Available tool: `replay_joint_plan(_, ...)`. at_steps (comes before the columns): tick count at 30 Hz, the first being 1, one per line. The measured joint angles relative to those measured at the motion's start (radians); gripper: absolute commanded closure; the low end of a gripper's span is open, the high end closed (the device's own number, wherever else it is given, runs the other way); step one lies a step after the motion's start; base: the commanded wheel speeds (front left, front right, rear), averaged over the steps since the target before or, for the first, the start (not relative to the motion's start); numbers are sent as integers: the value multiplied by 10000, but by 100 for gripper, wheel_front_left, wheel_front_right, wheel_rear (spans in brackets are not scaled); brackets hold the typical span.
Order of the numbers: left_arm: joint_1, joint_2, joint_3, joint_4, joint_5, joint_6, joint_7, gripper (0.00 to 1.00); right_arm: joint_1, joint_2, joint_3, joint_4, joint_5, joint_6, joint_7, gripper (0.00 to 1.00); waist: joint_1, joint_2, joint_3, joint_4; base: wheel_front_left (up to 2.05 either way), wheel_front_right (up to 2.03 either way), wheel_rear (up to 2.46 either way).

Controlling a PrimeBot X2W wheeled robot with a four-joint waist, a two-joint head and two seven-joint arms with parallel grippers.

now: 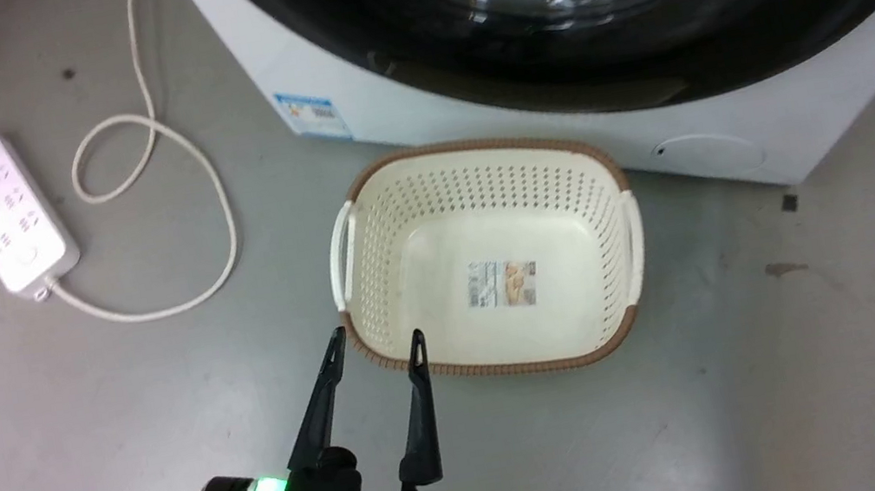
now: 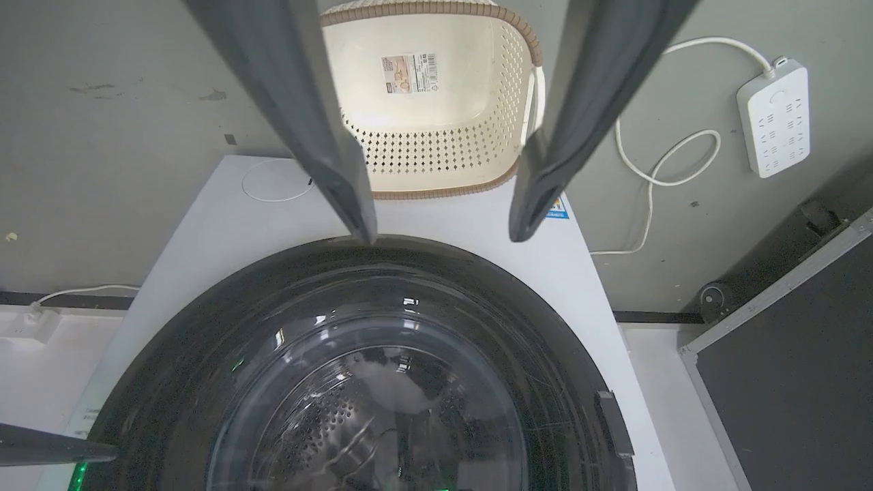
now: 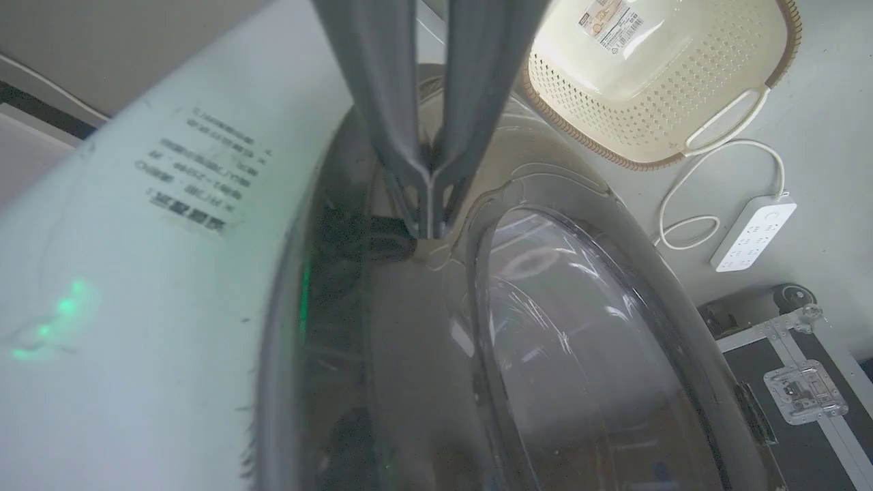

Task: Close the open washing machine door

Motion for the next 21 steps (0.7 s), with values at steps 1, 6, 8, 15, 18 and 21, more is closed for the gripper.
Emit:
replay_joint_plan(1,0,0,35,27,0,-6,0,0,10,31,21,17,23,-6,-82,100,0,0,-86,-46,0,0,0)
replay_joint_plan(6,22,40,474,188,-82,-182,0,0,893,255,-36,-593,205,-94,-472,0,-1,0,-835,-394,0,0,0)
replay_joint_plan(8,48,46,548,236,-88,-207,0,0,1237,316,-178,-732,196,-94,-493,0,-1,0,-992,-466,0,0,0)
replay_joint_plan(15,639,190,1417,410,-443,-554,0,0,4375,1325,-2531,-3139,-1421,-94,-516,0,-3,0,-2224,-1293,0,0,0)
replay_joint_plan(18,844,255,1601,428,-441,-734,0,0,5604,1994,-3519,-3875,-2201,-96,-516,0,-3,0,-2587,-1687,0,0,0)
replay_joint_plan(21,911,249,1693,426,-441,-815,0,0,6318,2539,-4061,-4380,-2596,-96,-518,0,-4,0,-2778,-1948,0,0,0)
